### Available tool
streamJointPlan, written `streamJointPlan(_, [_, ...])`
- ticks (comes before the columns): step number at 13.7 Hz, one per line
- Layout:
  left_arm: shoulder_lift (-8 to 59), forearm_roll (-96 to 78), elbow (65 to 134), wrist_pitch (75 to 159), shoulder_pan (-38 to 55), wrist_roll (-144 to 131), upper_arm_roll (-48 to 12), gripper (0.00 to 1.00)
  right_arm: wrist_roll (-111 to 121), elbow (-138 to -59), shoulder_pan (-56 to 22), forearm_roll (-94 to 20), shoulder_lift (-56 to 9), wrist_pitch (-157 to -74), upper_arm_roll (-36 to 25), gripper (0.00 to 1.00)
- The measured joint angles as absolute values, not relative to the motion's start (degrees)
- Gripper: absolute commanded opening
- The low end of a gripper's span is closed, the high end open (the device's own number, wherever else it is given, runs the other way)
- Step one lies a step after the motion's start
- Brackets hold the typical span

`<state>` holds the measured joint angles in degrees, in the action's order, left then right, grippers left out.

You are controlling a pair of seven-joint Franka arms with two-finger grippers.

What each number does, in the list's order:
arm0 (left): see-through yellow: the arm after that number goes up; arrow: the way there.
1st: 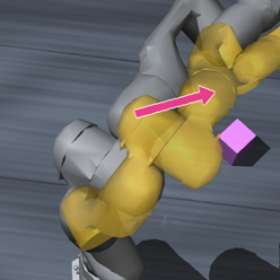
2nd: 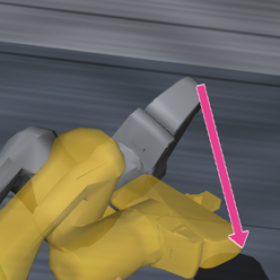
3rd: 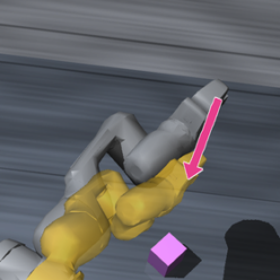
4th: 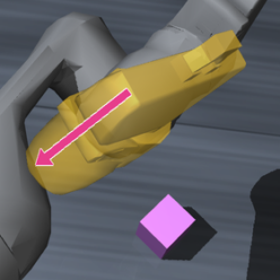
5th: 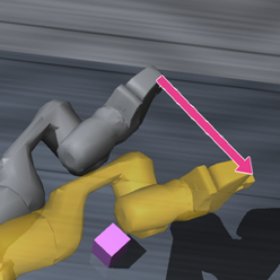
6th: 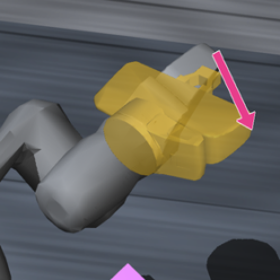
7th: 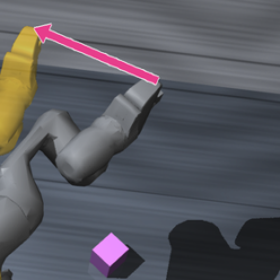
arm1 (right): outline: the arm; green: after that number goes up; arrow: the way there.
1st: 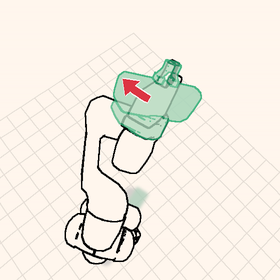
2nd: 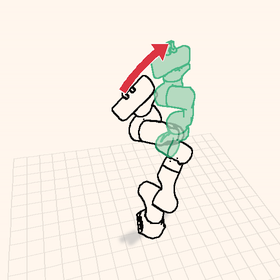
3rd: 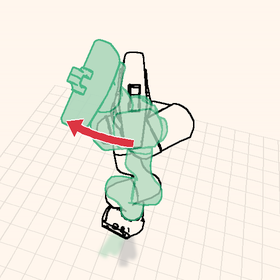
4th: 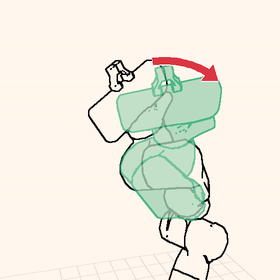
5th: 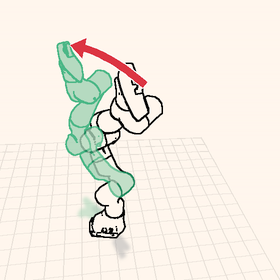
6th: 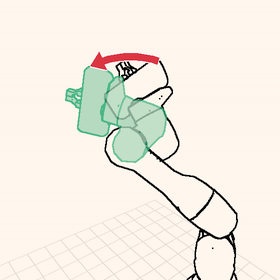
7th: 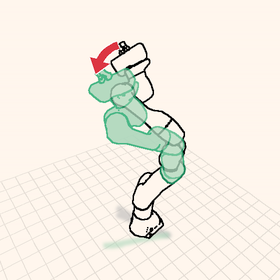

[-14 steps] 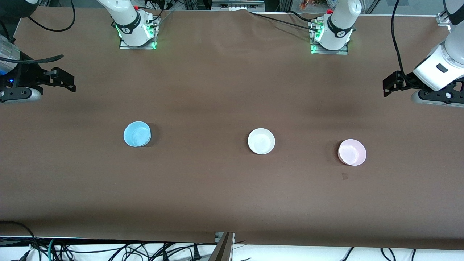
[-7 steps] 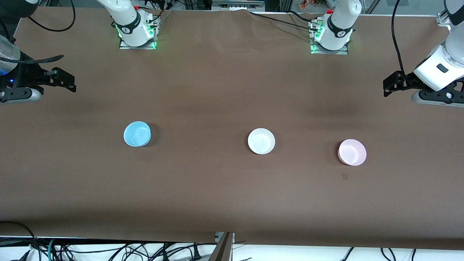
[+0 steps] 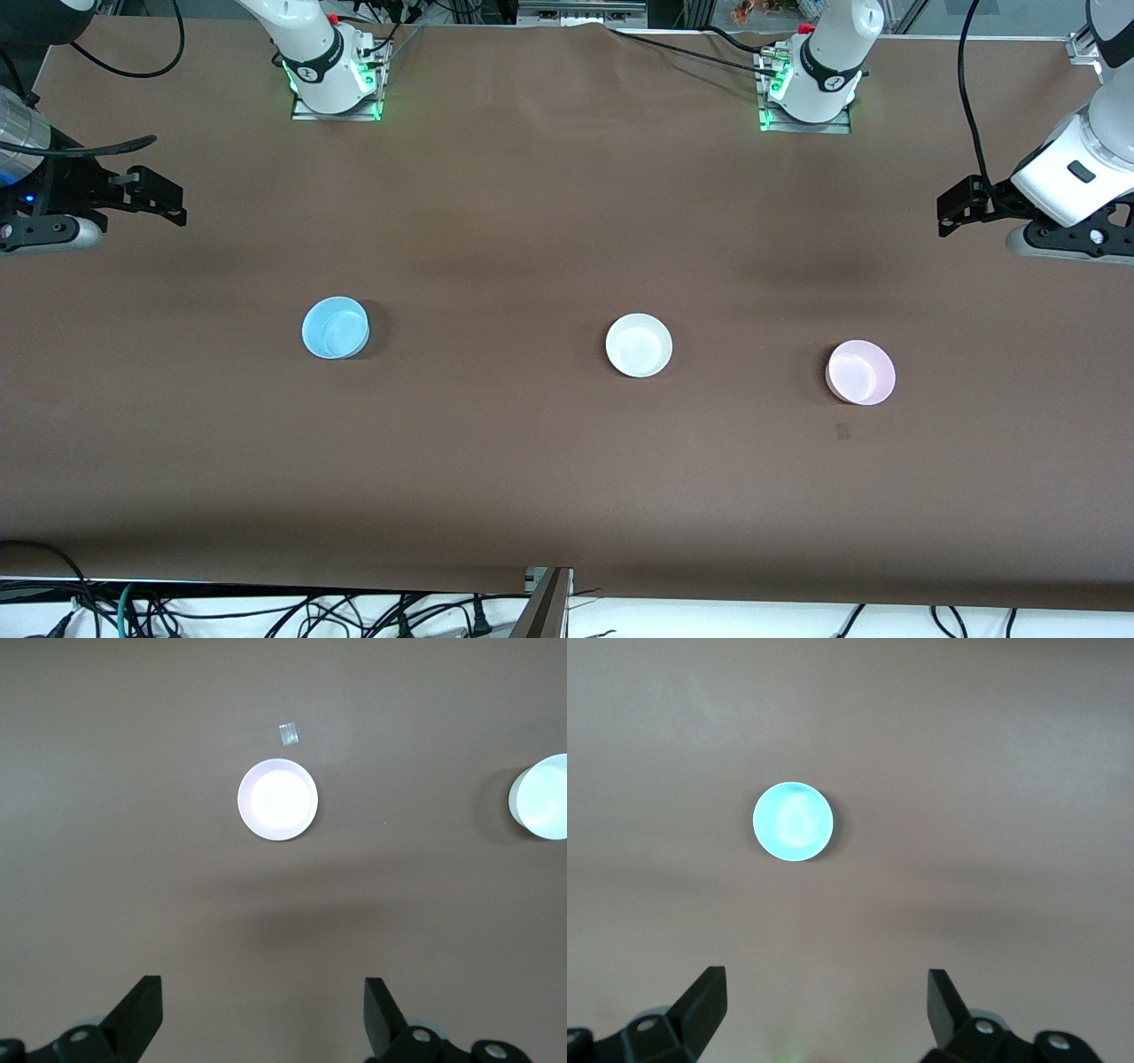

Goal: Stack pink and blue bowls on white bowl

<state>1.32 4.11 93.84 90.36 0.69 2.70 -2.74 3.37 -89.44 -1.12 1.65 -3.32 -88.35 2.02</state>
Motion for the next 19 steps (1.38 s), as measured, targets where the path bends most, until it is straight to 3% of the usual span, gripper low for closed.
streamJointPlan(5, [3.7, 4.1, 93.7, 89.0, 0.6, 2.7, -2.4, 1.00, 3.4, -89.4, -1.1, 1.6, -3.4, -88.4, 2.0, 1.00])
streamJointPlan(9, [9.6, 4.1, 89.4, 89.5, -1.0, 2.7, -2.1, 1.00, 3.4, -89.4, -1.1, 1.6, -3.4, -88.5, 2.0, 1.00])
streamJointPlan(13, [17.4, 4.1, 87.4, 98.1, -2.2, 4.6, -2.1, 1.00, 3.4, -89.4, -1.2, 1.5, -3.4, -89.0, 2.1, 1.00])
streamJointPlan(19, [27.9, 4.1, 86.8, 104.1, -3.7, 23.1, -2.0, 1.00, 3.4, -89.4, -1.5, 1.4, -4.2, -89.3, 2.2, 1.00])
